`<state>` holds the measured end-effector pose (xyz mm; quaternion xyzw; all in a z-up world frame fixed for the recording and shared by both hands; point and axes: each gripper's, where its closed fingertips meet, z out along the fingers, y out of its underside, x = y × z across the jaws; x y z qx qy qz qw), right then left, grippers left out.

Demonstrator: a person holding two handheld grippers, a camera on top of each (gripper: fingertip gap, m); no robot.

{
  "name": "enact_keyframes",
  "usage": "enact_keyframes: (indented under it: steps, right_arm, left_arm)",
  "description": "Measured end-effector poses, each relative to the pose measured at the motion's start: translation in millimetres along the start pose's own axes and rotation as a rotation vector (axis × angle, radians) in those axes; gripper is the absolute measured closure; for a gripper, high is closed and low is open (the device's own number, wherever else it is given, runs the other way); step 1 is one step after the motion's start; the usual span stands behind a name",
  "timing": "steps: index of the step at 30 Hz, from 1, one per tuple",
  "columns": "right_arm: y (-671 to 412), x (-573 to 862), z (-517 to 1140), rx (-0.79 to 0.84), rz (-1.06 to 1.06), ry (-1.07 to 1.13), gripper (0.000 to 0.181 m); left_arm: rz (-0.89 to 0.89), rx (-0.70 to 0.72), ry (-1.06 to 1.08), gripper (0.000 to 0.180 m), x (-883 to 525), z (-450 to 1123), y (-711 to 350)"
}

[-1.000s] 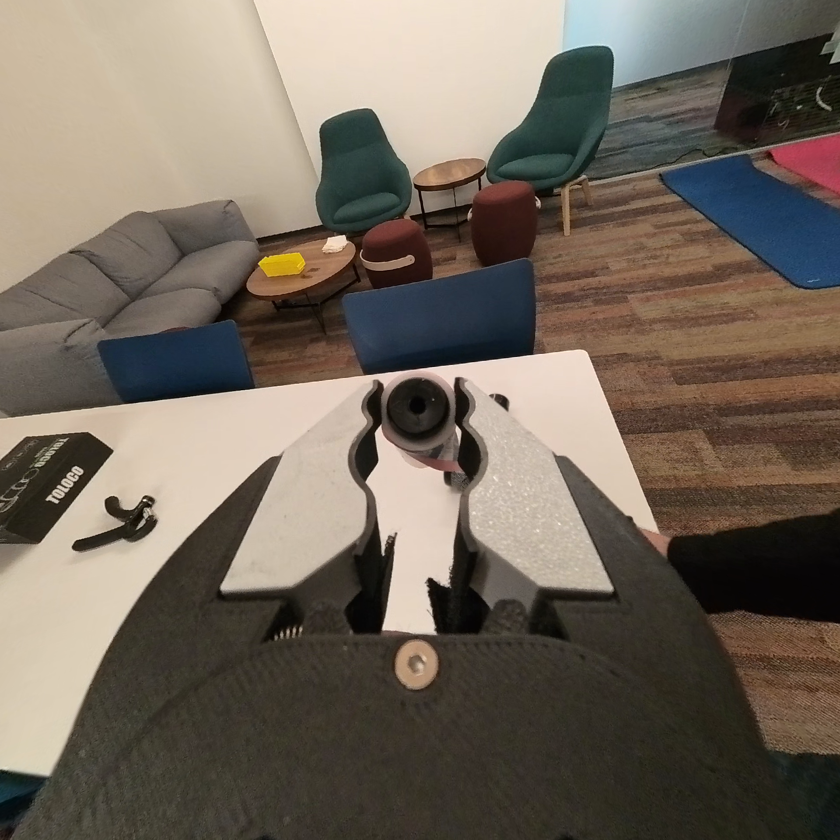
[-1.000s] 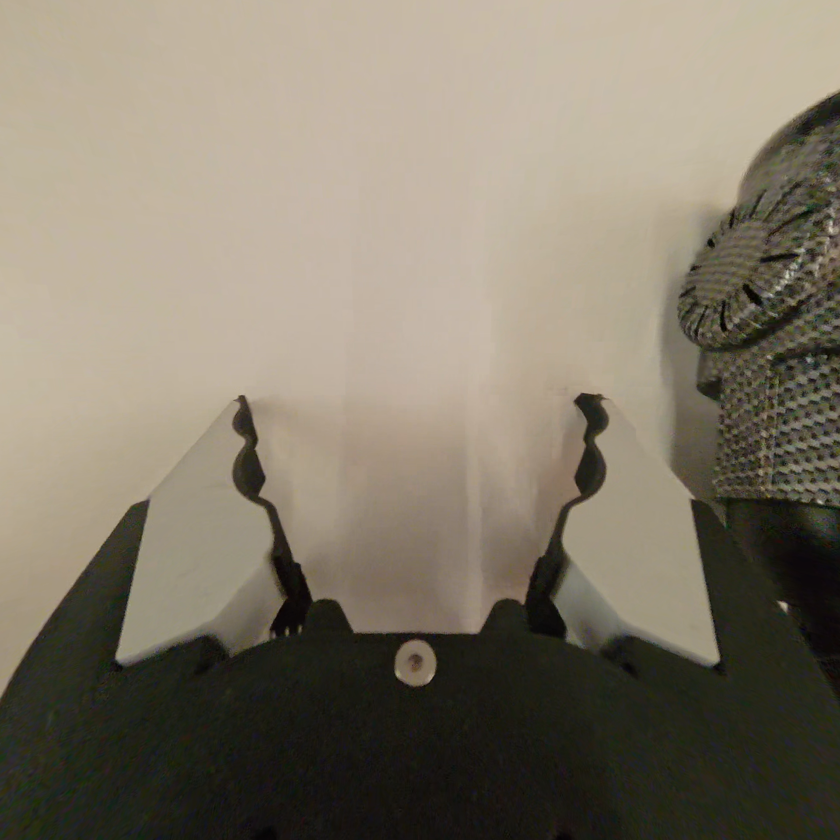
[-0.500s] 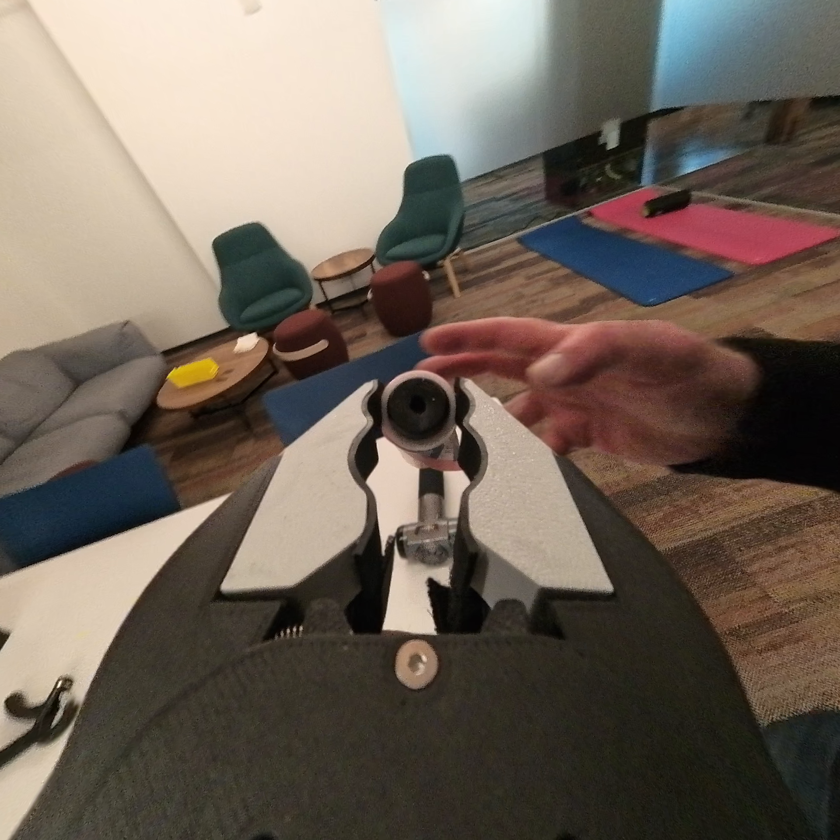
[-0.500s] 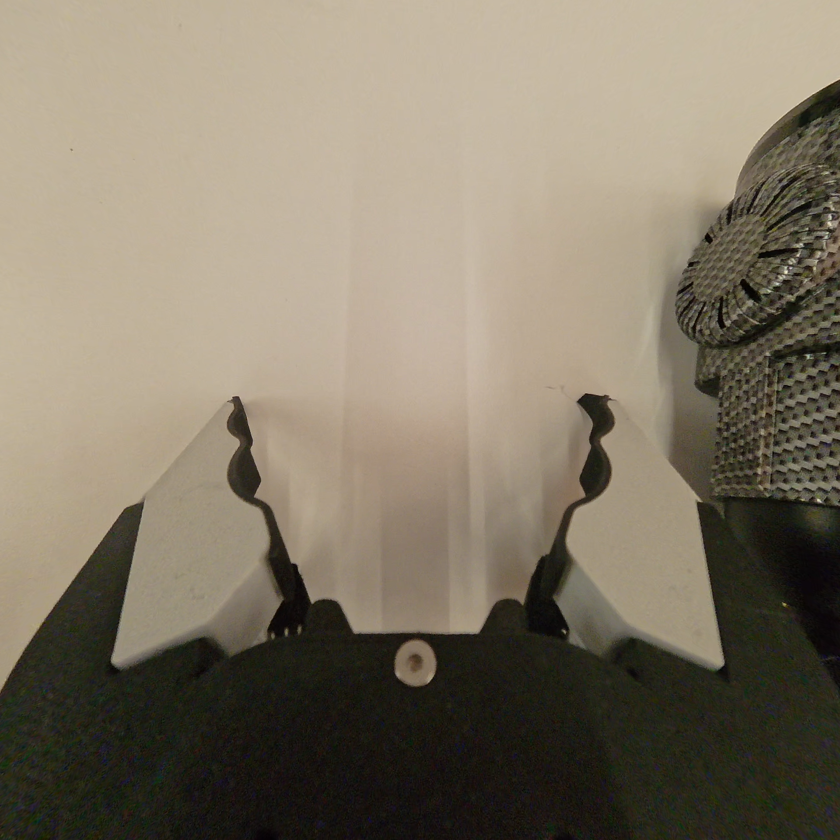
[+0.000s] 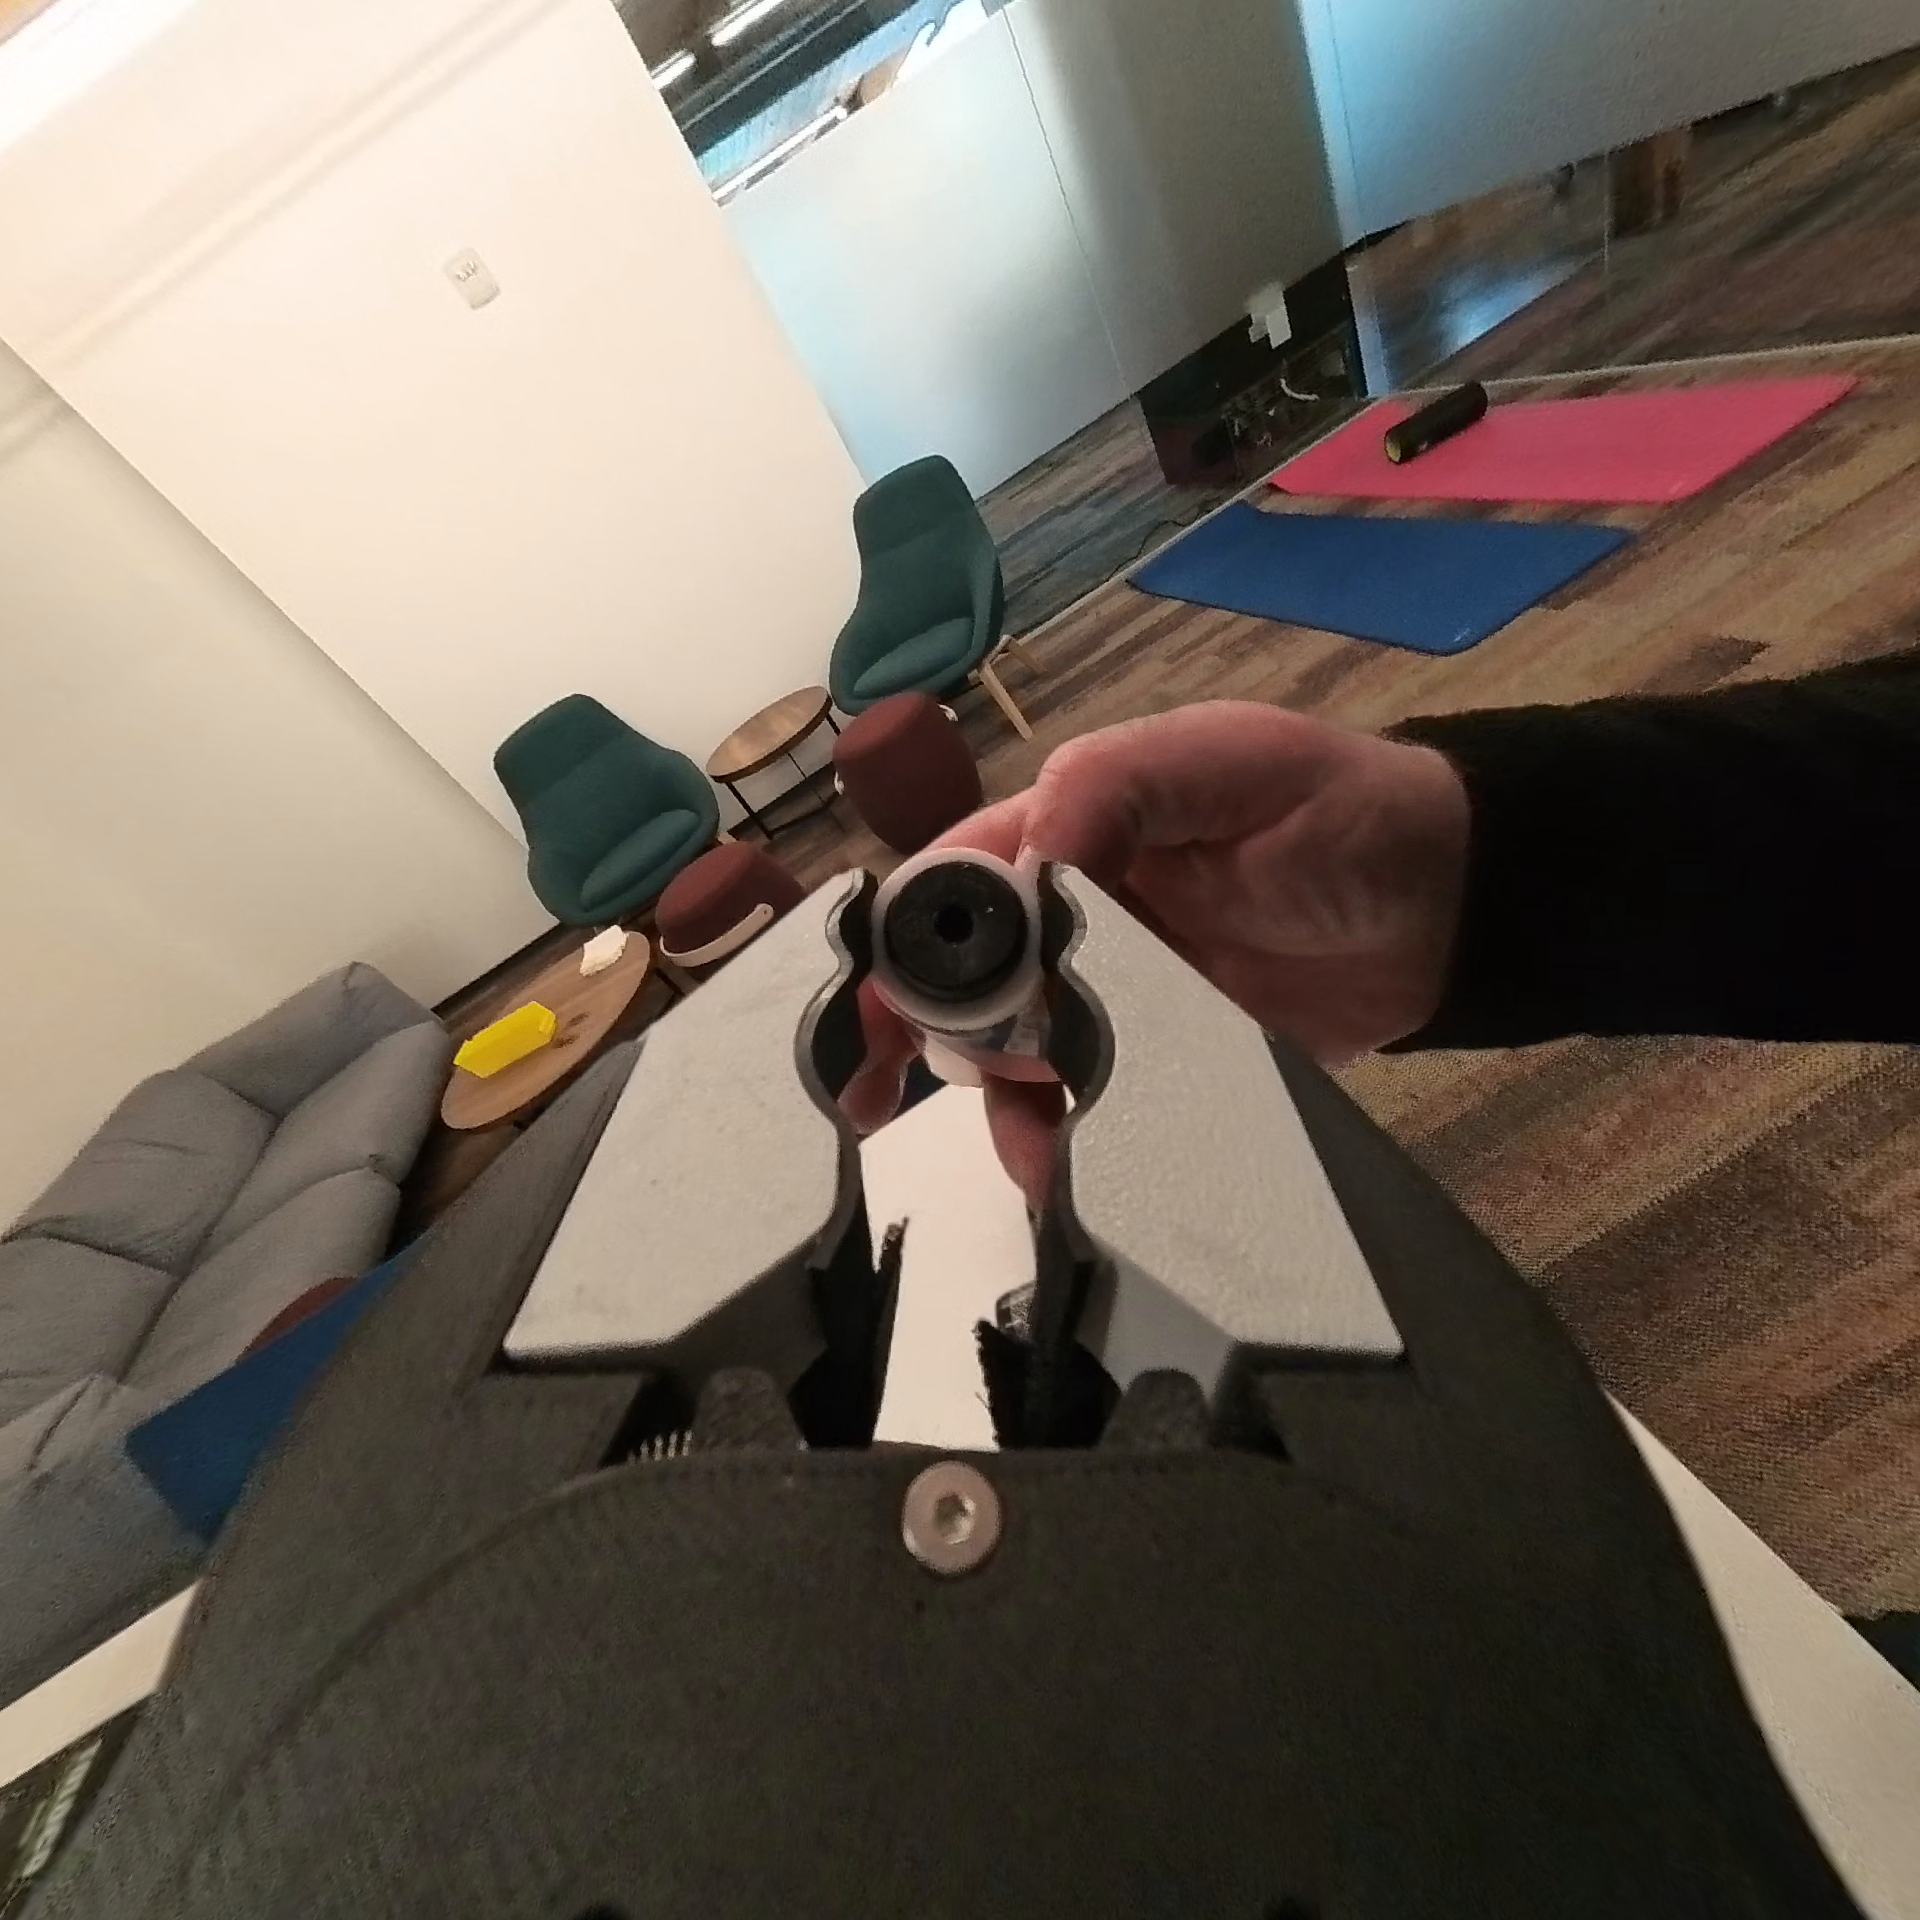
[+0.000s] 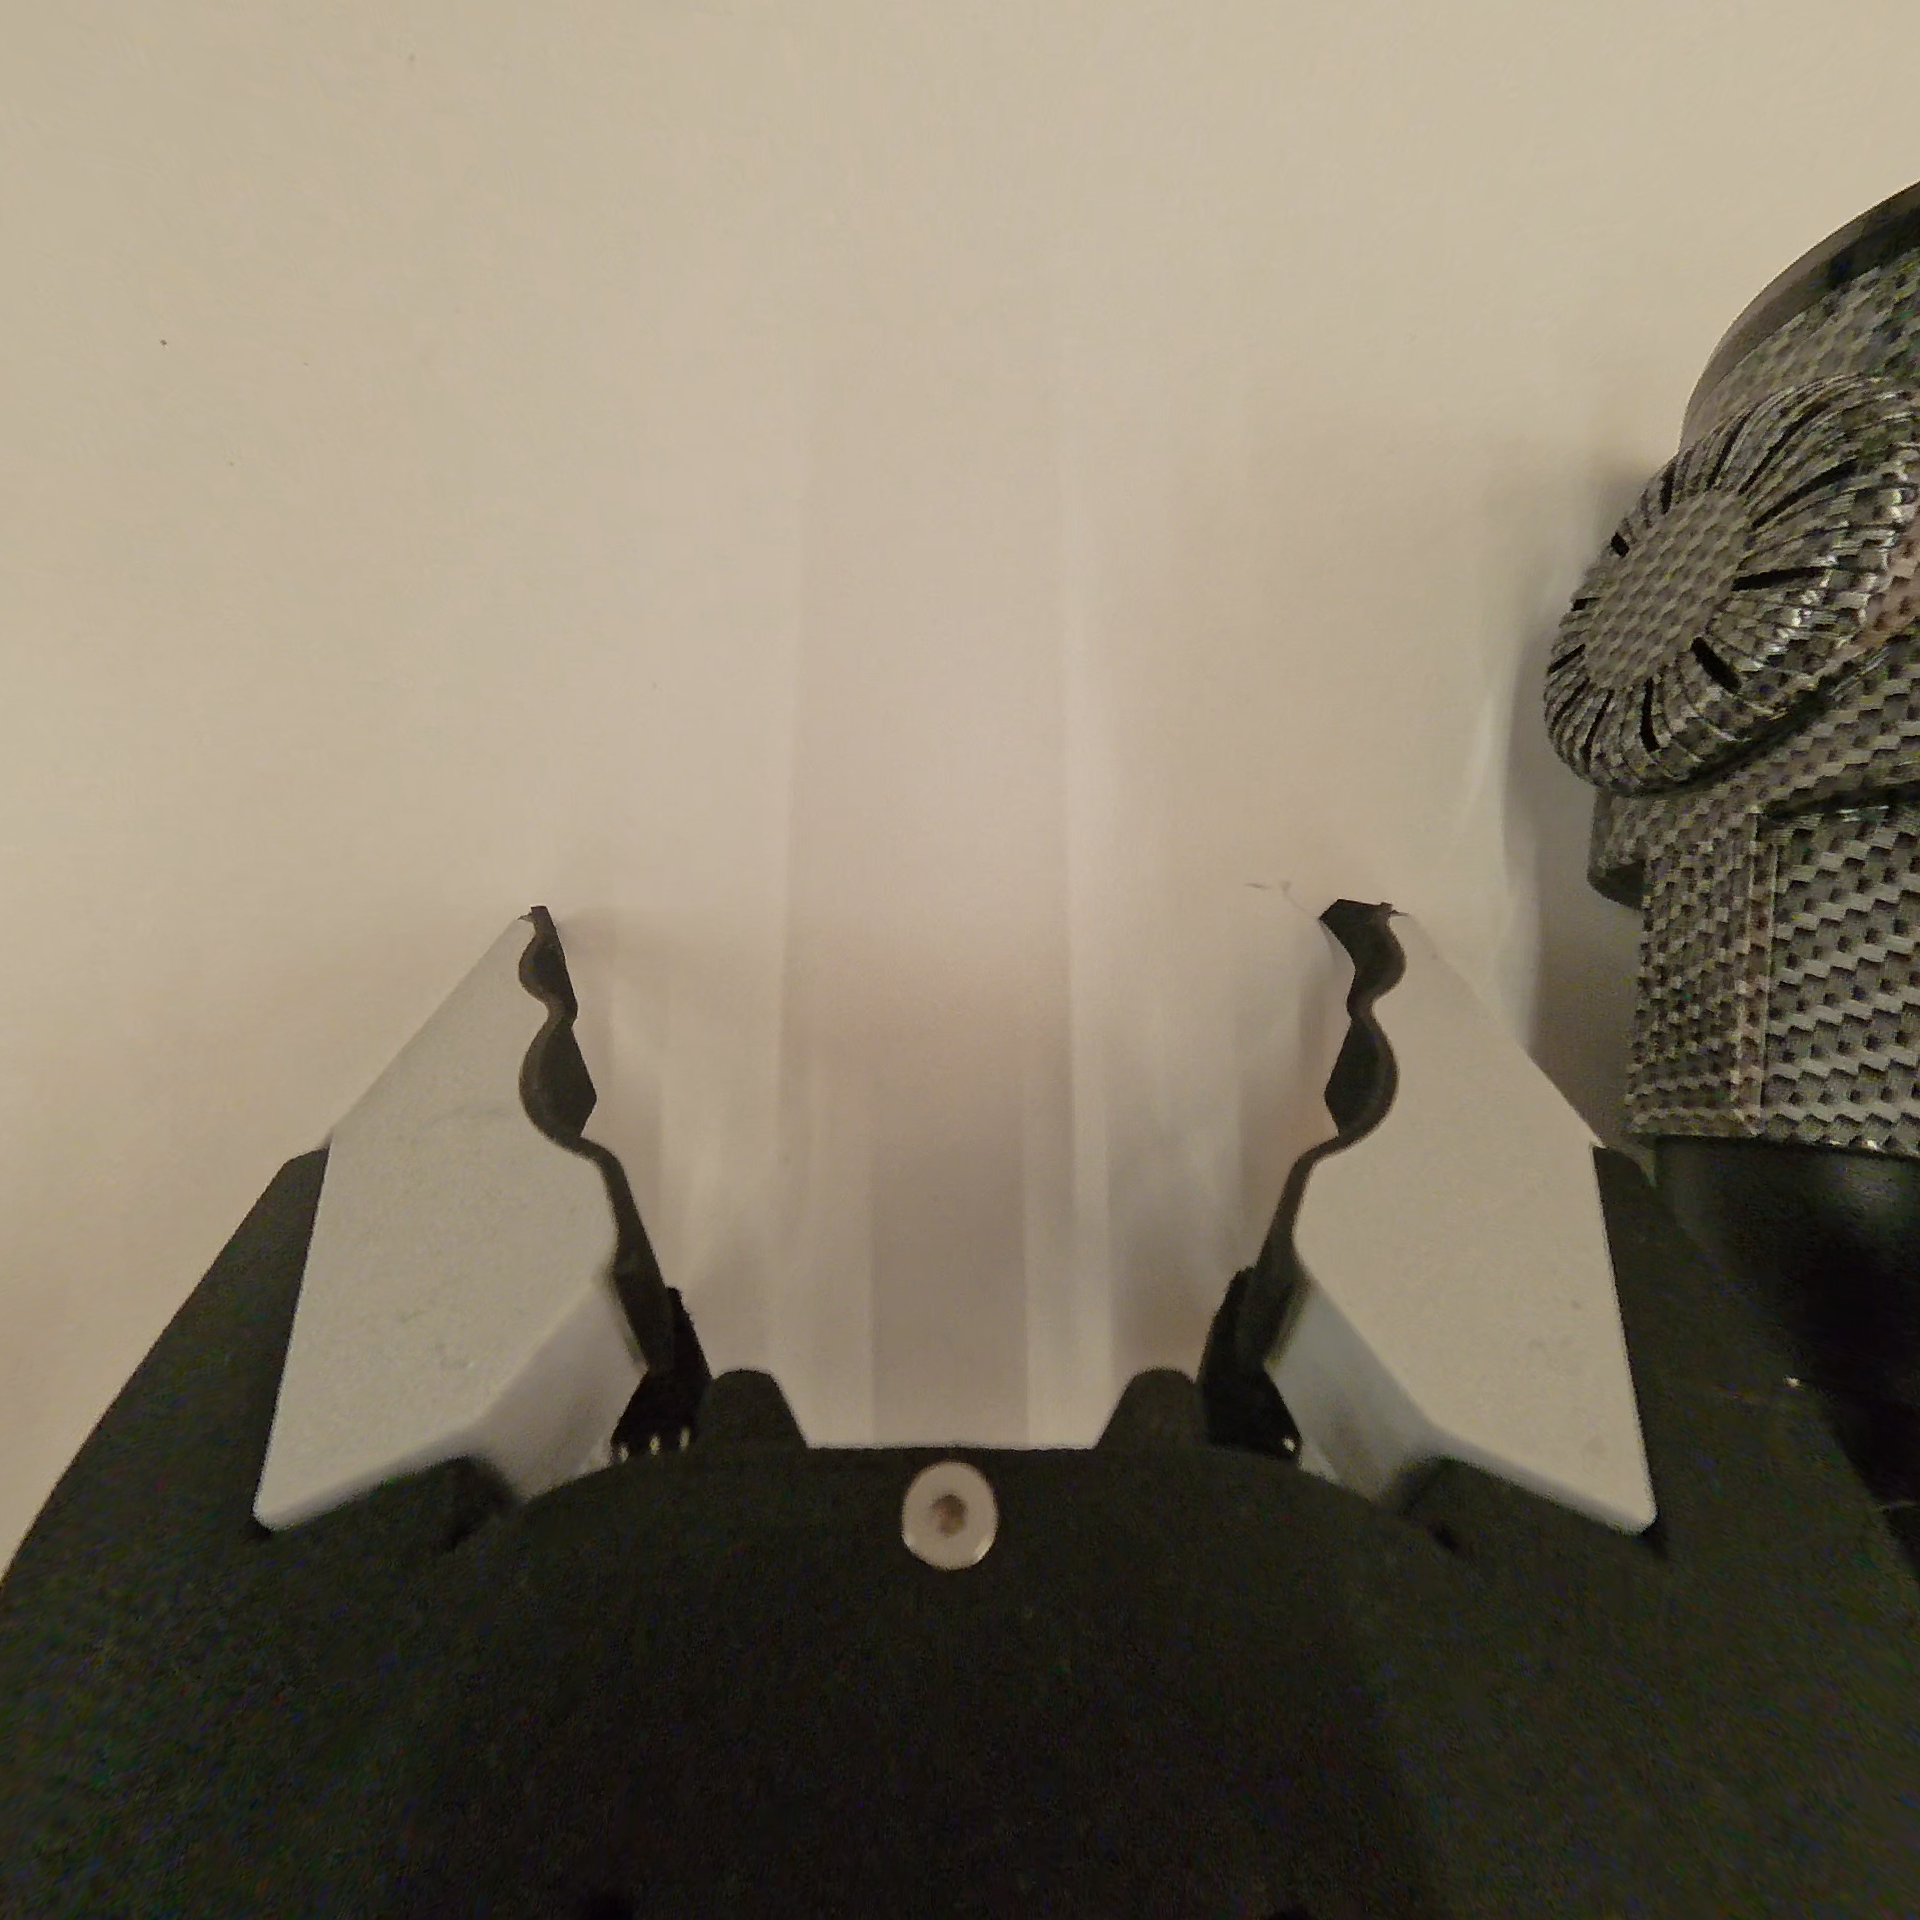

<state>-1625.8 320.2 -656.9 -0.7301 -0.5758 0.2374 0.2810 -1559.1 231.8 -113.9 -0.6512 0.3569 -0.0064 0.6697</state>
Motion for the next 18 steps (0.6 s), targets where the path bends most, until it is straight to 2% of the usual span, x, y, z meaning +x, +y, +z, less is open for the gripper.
enact_keyframes:
  steps: [18]
  right_arm:
    - [0,0,0,0.0,0.0,0.0,0.037]
  left_arm:
    - [0.037,0.015,0.0,0.151,14,-5,-11]
